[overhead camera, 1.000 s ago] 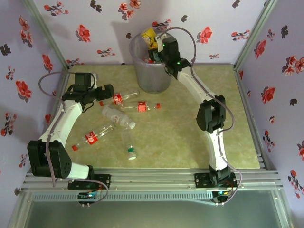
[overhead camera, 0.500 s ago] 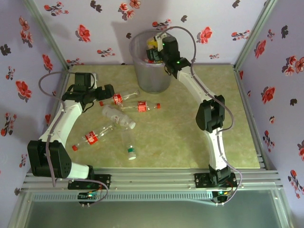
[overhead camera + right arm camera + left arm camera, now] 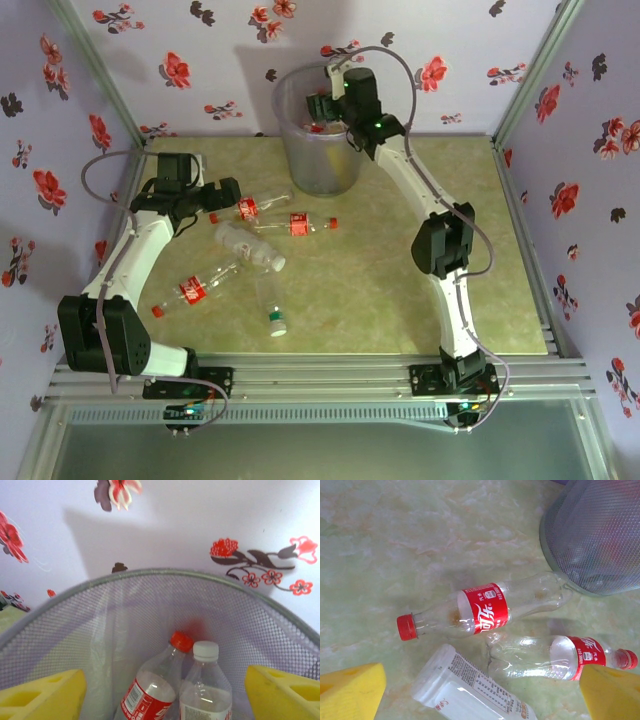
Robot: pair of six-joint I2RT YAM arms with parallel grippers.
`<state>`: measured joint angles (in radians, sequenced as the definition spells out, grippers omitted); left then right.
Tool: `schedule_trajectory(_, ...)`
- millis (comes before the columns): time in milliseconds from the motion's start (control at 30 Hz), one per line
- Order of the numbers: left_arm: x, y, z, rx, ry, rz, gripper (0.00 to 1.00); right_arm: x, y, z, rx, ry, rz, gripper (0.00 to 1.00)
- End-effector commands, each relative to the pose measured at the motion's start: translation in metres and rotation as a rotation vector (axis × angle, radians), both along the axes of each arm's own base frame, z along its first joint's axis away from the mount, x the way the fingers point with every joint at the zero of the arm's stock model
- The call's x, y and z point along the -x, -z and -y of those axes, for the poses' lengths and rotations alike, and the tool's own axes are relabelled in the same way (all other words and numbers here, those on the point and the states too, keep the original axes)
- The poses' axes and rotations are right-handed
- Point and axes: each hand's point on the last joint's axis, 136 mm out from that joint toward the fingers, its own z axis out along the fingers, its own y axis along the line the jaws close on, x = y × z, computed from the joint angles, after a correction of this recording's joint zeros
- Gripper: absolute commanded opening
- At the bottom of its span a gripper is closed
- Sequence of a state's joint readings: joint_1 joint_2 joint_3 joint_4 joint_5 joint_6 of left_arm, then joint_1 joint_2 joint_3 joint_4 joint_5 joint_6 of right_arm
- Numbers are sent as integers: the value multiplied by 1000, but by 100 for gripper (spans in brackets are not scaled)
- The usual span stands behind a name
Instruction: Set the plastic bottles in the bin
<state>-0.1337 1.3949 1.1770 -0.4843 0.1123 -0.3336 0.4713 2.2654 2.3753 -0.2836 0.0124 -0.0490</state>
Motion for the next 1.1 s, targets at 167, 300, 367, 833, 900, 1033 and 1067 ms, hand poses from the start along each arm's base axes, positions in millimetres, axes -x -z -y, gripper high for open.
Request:
schedule_trajectory(167, -4, -5, 2, -17, 11, 8, 100, 46, -89, 3, -36, -64, 108, 84)
schedule_trajectory(300, -4, -3, 3, -19, 14, 4, 100, 72, -101, 6, -12, -71, 105, 84)
schedule_trajectory(367, -5, -2, 3, -21, 14, -2, 100, 88, -104, 8, 2, -71, 101, 84)
schedule_trajectory(833, -6, 9, 4, -32, 22, -46, 100, 221, 28, 9, 279, -321, -183, 81)
schedule_trajectory(900, -6, 10, 4, -31, 22, -49, 100, 233, 49, 6, 312, -392, -210, 80)
schedule_trajectory(1033, -6, 10, 4, -32, 22, -49, 100, 251, 81, -4, 367, -486, -294, 77)
schedule_trajectory(1067, -6, 11, 4, -34, 25, -51, 100, 255, 90, -6, 380, -481, -328, 76)
